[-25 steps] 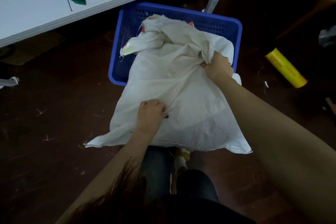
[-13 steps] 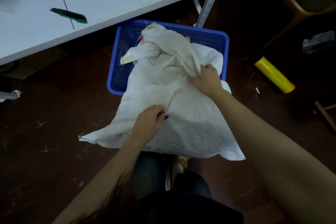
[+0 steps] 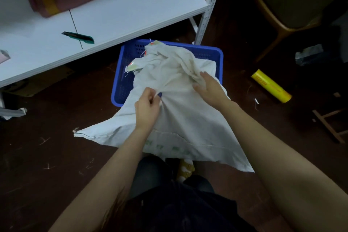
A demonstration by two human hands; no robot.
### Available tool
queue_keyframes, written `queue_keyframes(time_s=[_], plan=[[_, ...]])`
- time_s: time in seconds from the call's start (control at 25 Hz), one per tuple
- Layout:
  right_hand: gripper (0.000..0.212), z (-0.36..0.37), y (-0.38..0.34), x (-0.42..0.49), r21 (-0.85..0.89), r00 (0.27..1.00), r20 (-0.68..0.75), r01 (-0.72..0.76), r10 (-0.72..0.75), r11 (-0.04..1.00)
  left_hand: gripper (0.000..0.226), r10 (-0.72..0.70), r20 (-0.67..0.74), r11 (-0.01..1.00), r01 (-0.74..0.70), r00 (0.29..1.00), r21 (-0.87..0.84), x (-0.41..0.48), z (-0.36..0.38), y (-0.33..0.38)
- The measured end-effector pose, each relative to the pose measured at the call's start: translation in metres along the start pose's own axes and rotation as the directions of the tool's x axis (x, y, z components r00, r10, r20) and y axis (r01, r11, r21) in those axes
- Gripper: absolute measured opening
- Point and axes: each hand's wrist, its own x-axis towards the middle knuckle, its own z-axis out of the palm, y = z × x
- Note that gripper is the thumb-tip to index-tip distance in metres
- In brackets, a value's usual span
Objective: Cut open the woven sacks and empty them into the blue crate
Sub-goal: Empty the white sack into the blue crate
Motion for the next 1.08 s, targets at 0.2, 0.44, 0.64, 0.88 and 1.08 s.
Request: queue_keyframes(time_s=[0.2,0.44,0.64,0.88,1.08], plan=[[0.094,0.009,0.04,-0.029,-0.214,0.967,0.245,-0.02,0.074,0.977,0.03,-0.308,-0.116,0.909,0.256,0.944,-0.328,0.022,0.0,0.023],[0.036,0.049,0.045,-0.036,-0.161,0.989,-0.002,-0.146,0.148,0.976,0.031,-0.358,-0.134,0.877,0.283,0.924,-0.387,0.027,-0.002,0.017],[0.028,0.037,0.032,-0.04,-0.048,0.981,-0.121,-0.158,0.151,0.986,0.031,-0.316,-0.101,0.889,0.257,0.943,-0.379,0.029,-0.01,0.019],[0.03,0.014,0.009,-0.037,0.066,0.979,-0.199,-0.032,0.045,0.997,0.032,-0.268,-0.147,0.926,0.213,0.952,-0.311,0.035,-0.023,0.03],[0.026,0.009,0.015,-0.038,0.16,0.98,-0.184,-0.044,0.074,0.986,0.018,-0.186,-0.116,0.979,0.173,0.976,-0.113,0.032,-0.025,0.018]])
